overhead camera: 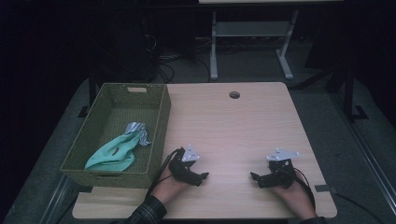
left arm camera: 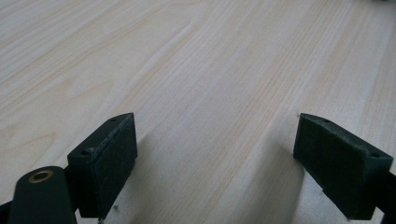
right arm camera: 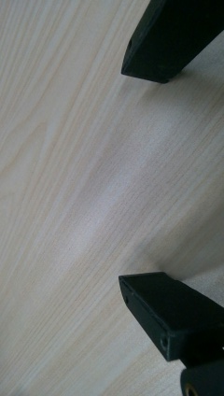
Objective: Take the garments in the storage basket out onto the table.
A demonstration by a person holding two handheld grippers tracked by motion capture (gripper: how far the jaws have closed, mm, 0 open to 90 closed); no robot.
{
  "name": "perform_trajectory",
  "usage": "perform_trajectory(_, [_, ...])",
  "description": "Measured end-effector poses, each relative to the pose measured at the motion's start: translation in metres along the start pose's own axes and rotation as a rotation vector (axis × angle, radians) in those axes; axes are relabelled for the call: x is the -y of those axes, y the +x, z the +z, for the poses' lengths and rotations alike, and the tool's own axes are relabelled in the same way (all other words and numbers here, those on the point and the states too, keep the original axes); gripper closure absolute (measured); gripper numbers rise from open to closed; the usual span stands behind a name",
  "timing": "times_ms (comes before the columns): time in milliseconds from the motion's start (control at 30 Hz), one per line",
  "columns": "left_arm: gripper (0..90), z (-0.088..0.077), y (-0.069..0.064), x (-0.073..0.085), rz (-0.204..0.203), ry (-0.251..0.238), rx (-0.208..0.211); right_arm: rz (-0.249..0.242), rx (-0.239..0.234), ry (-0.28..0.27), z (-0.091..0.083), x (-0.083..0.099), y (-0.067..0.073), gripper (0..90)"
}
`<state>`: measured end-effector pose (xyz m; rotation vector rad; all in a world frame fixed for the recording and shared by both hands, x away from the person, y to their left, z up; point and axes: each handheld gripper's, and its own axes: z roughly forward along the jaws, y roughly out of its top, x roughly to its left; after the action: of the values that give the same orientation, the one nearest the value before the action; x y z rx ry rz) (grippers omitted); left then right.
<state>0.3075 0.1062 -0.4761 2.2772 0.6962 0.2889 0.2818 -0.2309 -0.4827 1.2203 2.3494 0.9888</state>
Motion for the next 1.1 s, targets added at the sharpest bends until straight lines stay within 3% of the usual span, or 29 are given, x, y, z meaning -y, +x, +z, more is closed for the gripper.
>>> perform_trajectory(400, [13.2, -0.001, 0.006, -0.005, 0.005, 0.04, 0.009, -0.001, -0.001, 0.0, 0.0, 0.0, 0.0, 1.6])
perform_trajectory(500, [13.2, -0.001, 0.009, -0.006, -0.033, 0.037, 0.031, 0.003, 0.002, 0.0, 0.0, 0.0, 0.0, 1.6])
perform_trajectory(1100, [13.2, -0.011, 0.011, -0.013, -0.065, -0.004, 0.047, 0.003, 0.002, 0.0, 0.0, 0.0, 0.0, 1.6])
